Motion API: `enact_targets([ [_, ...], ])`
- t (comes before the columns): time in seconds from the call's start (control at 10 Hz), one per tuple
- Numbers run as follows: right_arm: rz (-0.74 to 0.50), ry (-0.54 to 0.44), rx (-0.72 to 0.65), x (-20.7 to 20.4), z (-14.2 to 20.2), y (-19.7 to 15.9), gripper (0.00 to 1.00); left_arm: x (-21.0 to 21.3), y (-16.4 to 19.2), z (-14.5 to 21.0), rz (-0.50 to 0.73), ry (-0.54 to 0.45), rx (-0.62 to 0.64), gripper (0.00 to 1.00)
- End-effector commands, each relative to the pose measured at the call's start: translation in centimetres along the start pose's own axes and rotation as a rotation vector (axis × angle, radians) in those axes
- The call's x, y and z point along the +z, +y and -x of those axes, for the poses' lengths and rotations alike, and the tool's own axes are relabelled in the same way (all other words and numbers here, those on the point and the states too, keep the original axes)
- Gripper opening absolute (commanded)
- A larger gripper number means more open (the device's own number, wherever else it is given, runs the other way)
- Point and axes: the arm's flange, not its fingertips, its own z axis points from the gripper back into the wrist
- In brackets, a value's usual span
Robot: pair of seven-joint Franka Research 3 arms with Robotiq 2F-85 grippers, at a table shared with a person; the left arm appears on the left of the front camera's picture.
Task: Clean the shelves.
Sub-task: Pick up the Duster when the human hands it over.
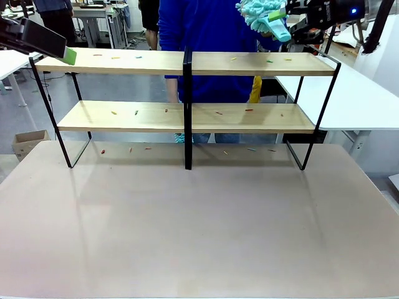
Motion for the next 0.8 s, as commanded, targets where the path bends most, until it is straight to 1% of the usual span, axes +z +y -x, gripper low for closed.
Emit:
enact_targets([
  [0.0,-0.003,-0.02,0.03,-0.1,0.3,-0.5,0.0,0.0,0.1,0.0,-0.005,-0.002,0.006,1.0],
  [0.2,-0.002,-0.036,0.024,0.2,0.3,-0.7,0.0,0.0,0.1,0.0,-0.005,-0.002,0.006,1.0],
  [0.4,0.032,-0.041,0.037,1.6,0.9,-0.7,0.0,0.0,0.1,0.0,-0.005,-0.002,0.006,1.0],
  [0.5,0.07,-0.026,0.072,3.5,2.1,0.0,0.0,0.0,0.1,0.0,-0.005,-0.002,0.006,1.0],
  [0.6,0.172,0.013,0.125,6.9,4.0,1.2,0.0,0.0,0.1,0.0,-0.005,-0.002,0.006,1.0],
  [0.7,0.304,0.036,0.167,12.1,6.6,2.4,0.0,0.0,0.1,0.0,-0.005,-0.002,0.006,1.0],
])
